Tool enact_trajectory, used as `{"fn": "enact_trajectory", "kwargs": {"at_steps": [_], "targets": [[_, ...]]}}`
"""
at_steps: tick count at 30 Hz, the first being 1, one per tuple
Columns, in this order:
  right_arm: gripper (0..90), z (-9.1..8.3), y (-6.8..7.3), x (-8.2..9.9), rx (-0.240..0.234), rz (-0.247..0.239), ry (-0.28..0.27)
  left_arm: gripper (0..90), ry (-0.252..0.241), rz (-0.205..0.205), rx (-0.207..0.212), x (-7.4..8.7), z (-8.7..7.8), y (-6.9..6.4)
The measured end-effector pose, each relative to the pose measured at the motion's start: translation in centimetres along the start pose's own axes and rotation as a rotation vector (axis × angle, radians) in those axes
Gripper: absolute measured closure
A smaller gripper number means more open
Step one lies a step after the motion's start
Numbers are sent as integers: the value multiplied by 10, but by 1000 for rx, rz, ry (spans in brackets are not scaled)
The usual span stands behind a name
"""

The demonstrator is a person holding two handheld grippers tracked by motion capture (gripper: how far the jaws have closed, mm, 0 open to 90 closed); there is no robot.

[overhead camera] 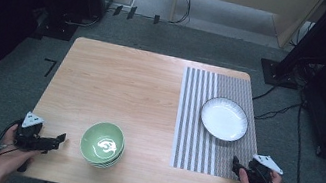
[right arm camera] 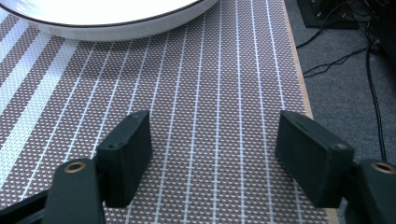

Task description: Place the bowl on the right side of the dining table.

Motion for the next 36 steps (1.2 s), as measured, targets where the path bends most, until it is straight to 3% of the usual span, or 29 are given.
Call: {"fn": "enact_trajectory", "kwargs": {"at_steps": [3, 6, 12, 24, 31, 36], "targets": [[257, 1, -1, 0, -9, -1, -7, 13, 0, -7, -3, 0, 0, 0], [231, 1, -1, 0, -23, -3, -2, 14, 32, -45, 8, -4, -3, 2], [221, 1, 0, 0, -18, -7, 1, 35, -37, -75, -18, -21, -18, 6], [221, 1, 0, 0, -18, -7, 2, 50, -150, -139, 91, -53, -52, -21], [221, 1, 0, 0, -20, -9, 2, 68, -192, -135, 153, -63, -63, -39], [256, 1, 0, 0, -8, 12, -7, 69, -201, -105, 201, -68, -68, -58]]}}
Point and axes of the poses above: each handheld gripper's, and its own axes: z roughly forward along the jaws, x roughly out of its underside, y roughly to its left, the point moved 4 cm from there along z, roughly forward along the jaws, and after that the axes turned 7 degrees about -x, right-handed, at the moved point
